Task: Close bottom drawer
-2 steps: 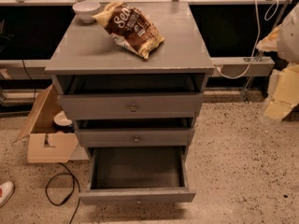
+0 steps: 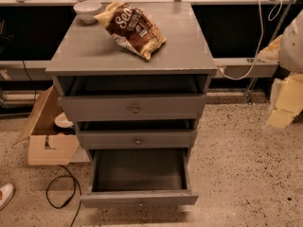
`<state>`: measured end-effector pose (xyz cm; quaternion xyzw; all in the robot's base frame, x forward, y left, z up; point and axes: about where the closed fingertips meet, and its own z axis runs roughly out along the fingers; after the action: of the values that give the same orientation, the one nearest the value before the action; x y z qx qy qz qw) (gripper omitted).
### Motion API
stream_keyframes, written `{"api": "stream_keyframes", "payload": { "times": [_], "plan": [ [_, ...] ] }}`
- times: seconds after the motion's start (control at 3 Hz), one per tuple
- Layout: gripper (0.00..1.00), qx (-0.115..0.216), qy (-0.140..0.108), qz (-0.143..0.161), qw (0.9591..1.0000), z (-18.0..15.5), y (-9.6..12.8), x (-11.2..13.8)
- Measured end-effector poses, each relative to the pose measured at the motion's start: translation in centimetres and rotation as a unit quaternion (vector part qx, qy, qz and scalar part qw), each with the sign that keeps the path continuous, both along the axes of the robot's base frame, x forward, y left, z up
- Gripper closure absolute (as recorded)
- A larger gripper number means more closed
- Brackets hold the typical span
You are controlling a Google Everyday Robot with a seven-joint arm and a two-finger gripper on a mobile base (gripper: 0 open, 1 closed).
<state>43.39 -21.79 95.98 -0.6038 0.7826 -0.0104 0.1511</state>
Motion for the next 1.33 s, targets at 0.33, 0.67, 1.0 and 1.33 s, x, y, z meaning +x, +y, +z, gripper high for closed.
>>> {"api": "stream_keyframes", "payload": {
  "times": [0.33, 0.67, 1.0, 1.33],
  "plan": [
    [0.0, 0.049, 0.035, -0.013, 0.9981, -5.0, -0.5, -0.9],
    [0.0, 0.112, 0.063, -0.062, 0.9898, -13.4, -1.8, -2.6],
    [0.0, 0.172, 0.088, -0.104, 0.9756, -24.0, -0.9, -2.7],
    [0.0, 0.167, 0.064, -0.107, 0.9781, -22.9, -1.1, -1.6]
  ]
}}
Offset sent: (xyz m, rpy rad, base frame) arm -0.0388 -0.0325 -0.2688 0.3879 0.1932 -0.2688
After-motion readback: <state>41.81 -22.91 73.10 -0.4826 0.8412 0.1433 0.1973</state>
